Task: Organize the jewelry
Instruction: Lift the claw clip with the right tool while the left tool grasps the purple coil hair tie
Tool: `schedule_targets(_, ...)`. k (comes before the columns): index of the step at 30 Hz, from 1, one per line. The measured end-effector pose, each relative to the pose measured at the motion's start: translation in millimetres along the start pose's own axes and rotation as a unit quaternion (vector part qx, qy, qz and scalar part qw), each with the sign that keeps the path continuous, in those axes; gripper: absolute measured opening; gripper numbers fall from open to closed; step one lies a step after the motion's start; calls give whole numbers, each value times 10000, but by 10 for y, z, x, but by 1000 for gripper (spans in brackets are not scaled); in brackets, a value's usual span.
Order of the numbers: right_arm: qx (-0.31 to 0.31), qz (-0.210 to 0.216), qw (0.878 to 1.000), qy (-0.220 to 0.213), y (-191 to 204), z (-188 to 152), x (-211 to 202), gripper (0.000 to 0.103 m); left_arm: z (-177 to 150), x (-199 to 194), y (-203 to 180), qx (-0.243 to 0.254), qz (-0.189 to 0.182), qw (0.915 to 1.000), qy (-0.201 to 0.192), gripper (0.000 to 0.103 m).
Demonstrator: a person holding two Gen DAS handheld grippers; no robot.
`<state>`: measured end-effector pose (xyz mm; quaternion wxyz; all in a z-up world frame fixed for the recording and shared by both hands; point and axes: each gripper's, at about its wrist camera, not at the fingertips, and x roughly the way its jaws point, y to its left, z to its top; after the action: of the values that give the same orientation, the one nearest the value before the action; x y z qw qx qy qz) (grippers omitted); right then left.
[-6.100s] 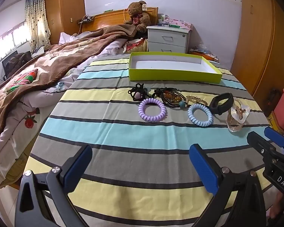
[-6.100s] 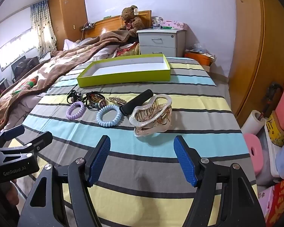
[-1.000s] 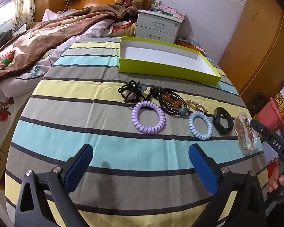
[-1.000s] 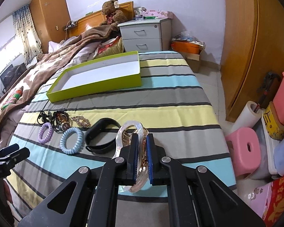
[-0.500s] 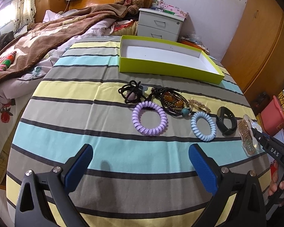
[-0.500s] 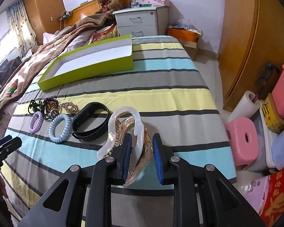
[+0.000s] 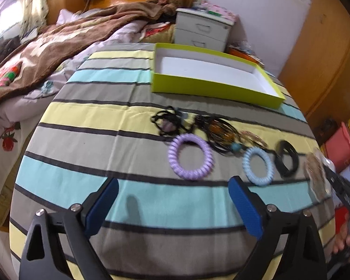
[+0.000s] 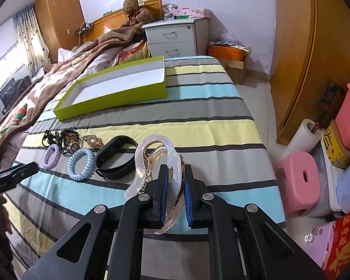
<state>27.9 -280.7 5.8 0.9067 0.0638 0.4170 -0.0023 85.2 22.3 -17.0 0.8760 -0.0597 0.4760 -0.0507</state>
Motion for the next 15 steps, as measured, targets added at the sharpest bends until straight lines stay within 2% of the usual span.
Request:
schedule_targets(2, -4, 22, 10000, -47, 7, 7, -24, 13, 49, 63, 56, -139, -2, 9999, 56, 91)
schedule_targets(4, -6, 53, 10000, -76, 11, 10, -45, 13, 85, 120, 81, -184, 185, 9996, 126, 86)
schedule_targets(8, -39, 81, 9999, -108, 39, 11, -49, 13, 125, 181, 58, -97, 329, 9993, 114, 83)
schedule_targets(15, -102, 137, 9997, -151, 72, 19, -38, 13, 143, 283, -28, 110, 582, 9981, 160, 69)
